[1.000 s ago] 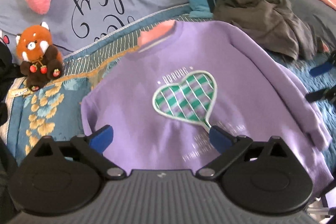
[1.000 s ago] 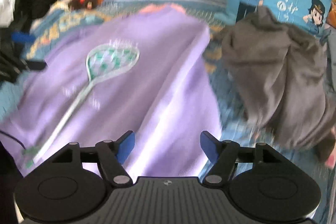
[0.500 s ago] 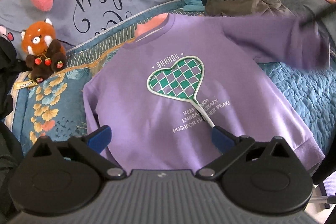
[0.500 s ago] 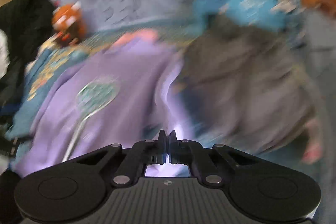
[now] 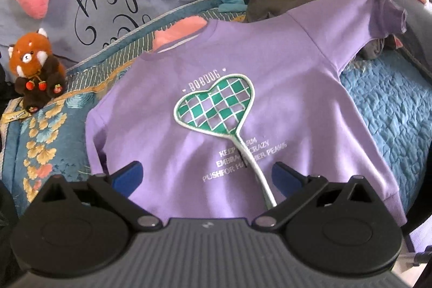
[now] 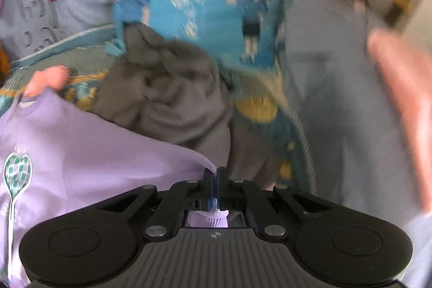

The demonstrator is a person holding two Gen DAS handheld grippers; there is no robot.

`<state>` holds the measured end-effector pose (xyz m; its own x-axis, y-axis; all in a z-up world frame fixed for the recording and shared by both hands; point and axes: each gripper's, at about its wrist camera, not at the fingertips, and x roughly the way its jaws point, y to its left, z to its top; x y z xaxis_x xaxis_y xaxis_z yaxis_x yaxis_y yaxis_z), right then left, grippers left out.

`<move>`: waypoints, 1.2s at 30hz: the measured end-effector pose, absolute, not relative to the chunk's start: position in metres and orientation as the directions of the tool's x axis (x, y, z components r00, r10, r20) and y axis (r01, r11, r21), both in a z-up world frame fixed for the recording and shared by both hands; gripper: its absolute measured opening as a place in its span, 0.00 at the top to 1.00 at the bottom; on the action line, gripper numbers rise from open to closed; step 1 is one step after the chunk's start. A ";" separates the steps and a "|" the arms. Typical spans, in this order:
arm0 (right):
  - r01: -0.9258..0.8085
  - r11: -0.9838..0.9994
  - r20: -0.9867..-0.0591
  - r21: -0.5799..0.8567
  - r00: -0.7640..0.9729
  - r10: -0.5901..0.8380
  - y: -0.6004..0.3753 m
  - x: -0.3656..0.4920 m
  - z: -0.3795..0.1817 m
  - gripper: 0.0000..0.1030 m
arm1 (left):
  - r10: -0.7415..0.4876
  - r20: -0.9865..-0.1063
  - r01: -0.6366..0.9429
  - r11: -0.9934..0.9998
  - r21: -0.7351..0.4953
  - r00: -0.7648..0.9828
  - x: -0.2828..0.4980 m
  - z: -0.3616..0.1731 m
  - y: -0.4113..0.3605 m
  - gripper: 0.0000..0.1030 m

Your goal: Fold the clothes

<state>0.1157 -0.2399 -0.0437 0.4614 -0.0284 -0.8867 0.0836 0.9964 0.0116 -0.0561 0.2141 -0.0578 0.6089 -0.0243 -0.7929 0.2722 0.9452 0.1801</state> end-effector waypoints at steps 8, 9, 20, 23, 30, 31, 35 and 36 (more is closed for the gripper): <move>0.246 0.968 -0.837 -0.056 0.517 -0.179 -0.274 0.110 -0.047 0.68 | 0.057 -0.798 0.195 0.957 0.215 0.599 -0.066 -0.052 0.255 0.01; 0.250 0.967 -0.827 -0.058 0.530 -0.187 -0.276 0.104 -0.041 0.68 | 0.066 -0.798 0.185 0.958 0.218 0.599 -0.069 -0.051 0.264 0.01; -0.241 0.930 -0.827 0.277 0.433 0.358 -0.108 -0.030 -0.080 0.52 | 0.073 -0.810 0.117 0.978 0.172 0.582 -0.113 -0.055 0.312 0.00; -0.242 0.893 -0.847 0.379 0.298 0.440 -0.064 -0.061 -0.128 0.55 | 0.069 -0.813 0.122 0.978 0.169 0.578 -0.128 -0.059 0.308 0.00; -0.049 0.866 -0.833 0.497 0.251 0.492 -0.056 -0.082 -0.191 0.55 | 0.058 -0.810 0.111 0.982 0.151 0.584 -0.151 -0.054 0.303 0.00; -0.040 0.855 -0.822 0.518 0.254 0.510 -0.056 -0.084 -0.193 0.70 | 0.060 -0.810 0.102 0.984 0.147 0.583 -0.152 -0.053 0.303 0.00; -0.030 0.823 -0.786 0.567 0.282 0.551 -0.055 -0.097 -0.191 0.93 | 0.065 -0.810 0.080 0.987 0.136 0.582 -0.155 -0.050 0.303 0.00; -0.034 0.824 -0.783 0.566 0.292 0.549 -0.058 -0.100 -0.184 0.93 | 0.066 -0.809 0.079 0.987 0.138 0.584 -0.157 -0.049 0.301 0.00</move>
